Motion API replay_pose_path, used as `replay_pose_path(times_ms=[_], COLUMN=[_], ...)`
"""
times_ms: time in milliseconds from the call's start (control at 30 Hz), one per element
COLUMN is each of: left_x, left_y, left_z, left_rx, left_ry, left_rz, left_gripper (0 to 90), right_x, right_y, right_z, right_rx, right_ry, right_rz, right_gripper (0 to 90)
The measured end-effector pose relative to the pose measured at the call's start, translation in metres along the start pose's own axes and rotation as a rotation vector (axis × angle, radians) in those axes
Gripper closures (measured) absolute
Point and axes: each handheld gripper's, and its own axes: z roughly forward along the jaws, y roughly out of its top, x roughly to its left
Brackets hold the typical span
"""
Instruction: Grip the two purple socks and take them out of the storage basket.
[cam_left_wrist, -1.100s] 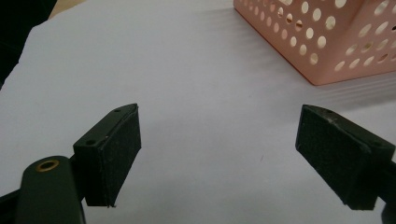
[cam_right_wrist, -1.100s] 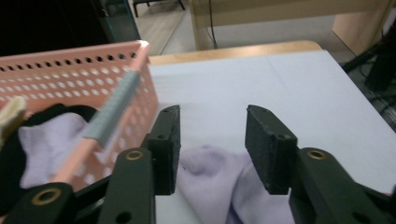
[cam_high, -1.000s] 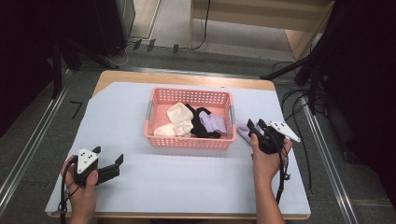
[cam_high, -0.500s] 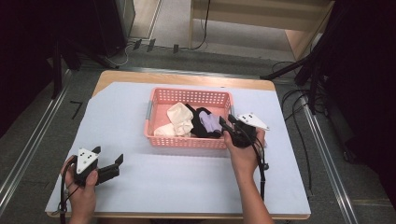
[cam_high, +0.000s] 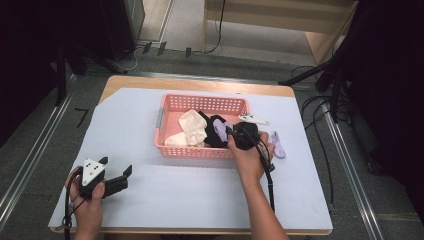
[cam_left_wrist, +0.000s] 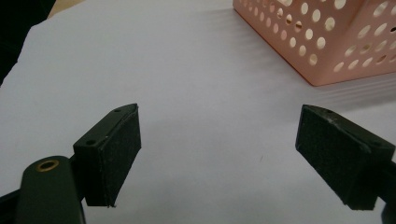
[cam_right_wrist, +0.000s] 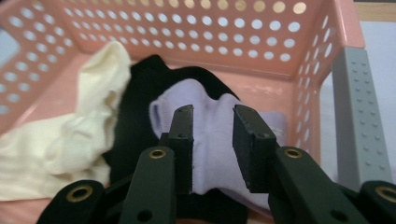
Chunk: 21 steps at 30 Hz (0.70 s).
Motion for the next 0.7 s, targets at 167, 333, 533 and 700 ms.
replay_pose_path(times_ms=[167,333,533,700], left_x=[0.000,0.000,0.000,0.000], left_y=[0.000,0.000,0.000,0.000], left_z=[0.000,0.000,0.000,0.000], left_rx=[0.002,0.003,0.005,0.004], left_ry=[-0.001,-0.002,-0.001,-0.002], left_rz=[-0.002,-0.003,-0.003,-0.004], left_gripper=[14.8,14.8,14.8,14.8], right_x=[0.006,0.010,0.015,0.021], right_y=[0.002,-0.002,0.003,0.007], right_z=[0.009,0.020,0.026,0.032], right_rx=[0.027,0.085,0.153,0.248], right_ry=[0.010,-0.023,-0.003,-0.039], right_rz=[-0.013,-0.051,-0.008,-0.009], right_gripper=[72.2,72.2,56.6,52.5])
